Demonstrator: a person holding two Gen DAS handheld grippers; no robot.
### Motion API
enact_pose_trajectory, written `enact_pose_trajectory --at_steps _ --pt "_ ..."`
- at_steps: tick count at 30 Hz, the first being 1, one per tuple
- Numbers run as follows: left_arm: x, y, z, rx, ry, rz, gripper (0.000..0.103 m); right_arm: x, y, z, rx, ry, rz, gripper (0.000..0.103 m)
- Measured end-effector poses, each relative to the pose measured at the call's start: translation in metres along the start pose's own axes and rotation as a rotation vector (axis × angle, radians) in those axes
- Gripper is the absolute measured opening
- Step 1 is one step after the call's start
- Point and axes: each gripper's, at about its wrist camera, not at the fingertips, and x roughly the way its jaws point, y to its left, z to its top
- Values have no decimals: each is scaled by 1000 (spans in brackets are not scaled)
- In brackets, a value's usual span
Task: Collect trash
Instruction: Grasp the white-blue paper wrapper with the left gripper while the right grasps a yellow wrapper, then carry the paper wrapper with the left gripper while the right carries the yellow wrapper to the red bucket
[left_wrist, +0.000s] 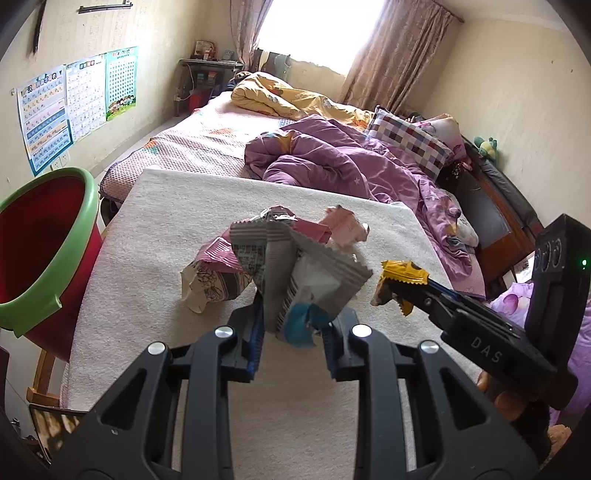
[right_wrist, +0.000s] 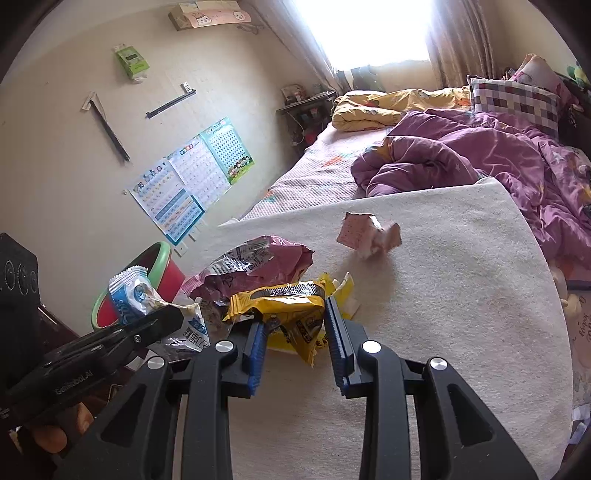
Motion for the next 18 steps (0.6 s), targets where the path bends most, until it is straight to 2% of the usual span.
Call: enact_pose_trajectory --at_steps 9,18 --pt "-8 7 -2 -7 -14 0 26 -2 9 0 -9 -10 3 30" --pt "-22 31 0 -38 -34 21 26 1 24 1 -27 -5 10 30"
